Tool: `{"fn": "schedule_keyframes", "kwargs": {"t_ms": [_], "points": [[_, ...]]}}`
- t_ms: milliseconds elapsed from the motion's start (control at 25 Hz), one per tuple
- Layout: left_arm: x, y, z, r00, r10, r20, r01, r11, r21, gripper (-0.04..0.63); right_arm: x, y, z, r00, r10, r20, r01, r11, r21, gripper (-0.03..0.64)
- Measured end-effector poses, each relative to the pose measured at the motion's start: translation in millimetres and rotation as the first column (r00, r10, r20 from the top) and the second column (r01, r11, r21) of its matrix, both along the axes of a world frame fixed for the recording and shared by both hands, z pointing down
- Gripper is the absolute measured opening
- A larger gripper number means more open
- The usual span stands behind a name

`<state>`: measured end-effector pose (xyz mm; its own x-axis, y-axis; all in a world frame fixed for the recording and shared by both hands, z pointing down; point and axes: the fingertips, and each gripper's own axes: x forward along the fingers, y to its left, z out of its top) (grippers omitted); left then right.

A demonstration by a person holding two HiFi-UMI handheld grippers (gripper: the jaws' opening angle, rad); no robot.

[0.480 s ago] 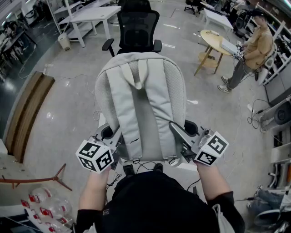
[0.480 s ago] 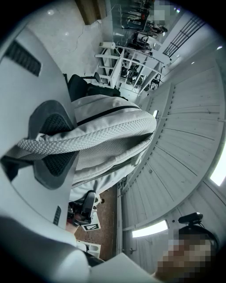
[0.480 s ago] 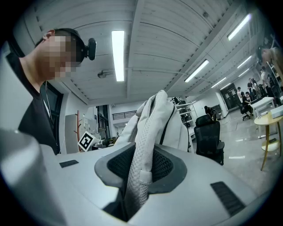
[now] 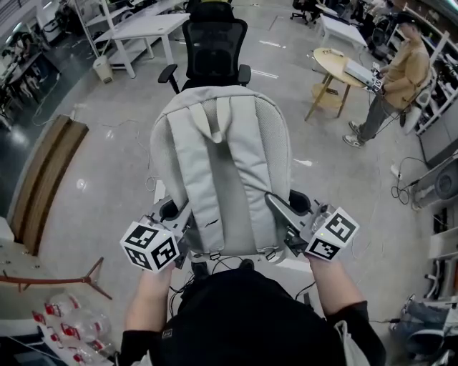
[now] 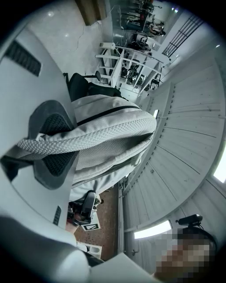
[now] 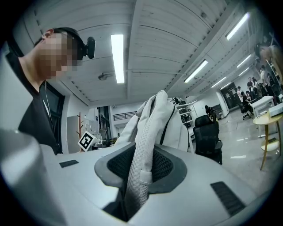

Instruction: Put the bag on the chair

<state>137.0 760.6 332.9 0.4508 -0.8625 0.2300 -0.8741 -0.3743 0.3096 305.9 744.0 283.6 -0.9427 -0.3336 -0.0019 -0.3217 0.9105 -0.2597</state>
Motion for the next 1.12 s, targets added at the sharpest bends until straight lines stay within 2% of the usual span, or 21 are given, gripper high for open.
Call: {"fn": "schedule_keyframes", "kwargs": {"t_ms": [360,600,840,1120], "points": [[61,3,4,1.0,0.003,-0.017,-0.003,1.0,-0.017,0.075,62,2,1,1.0,-0.027,0.01,0.027,1.0,-0.013,0.107],[85,-3,14,0.999,0.021,-0.042,-0.023,0.998,-0.054,0.075,85,-4,8,1.0,-0.009,0.001,0.009,0.999,-0.038,0.109],[80,-30,24,0.998,0.033,-0.051,-0.036,0.998,-0.058,0.075,80,-28,16,1.0,0.003,-0.008,-0.003,0.999,-0.054,0.109],[46,-102,34,0.997,0.058,-0.055,-0.06,0.997,-0.049,0.075,45,-97,25,1.0,0.023,-0.019,-0.024,0.998,-0.053,0.109]]}}
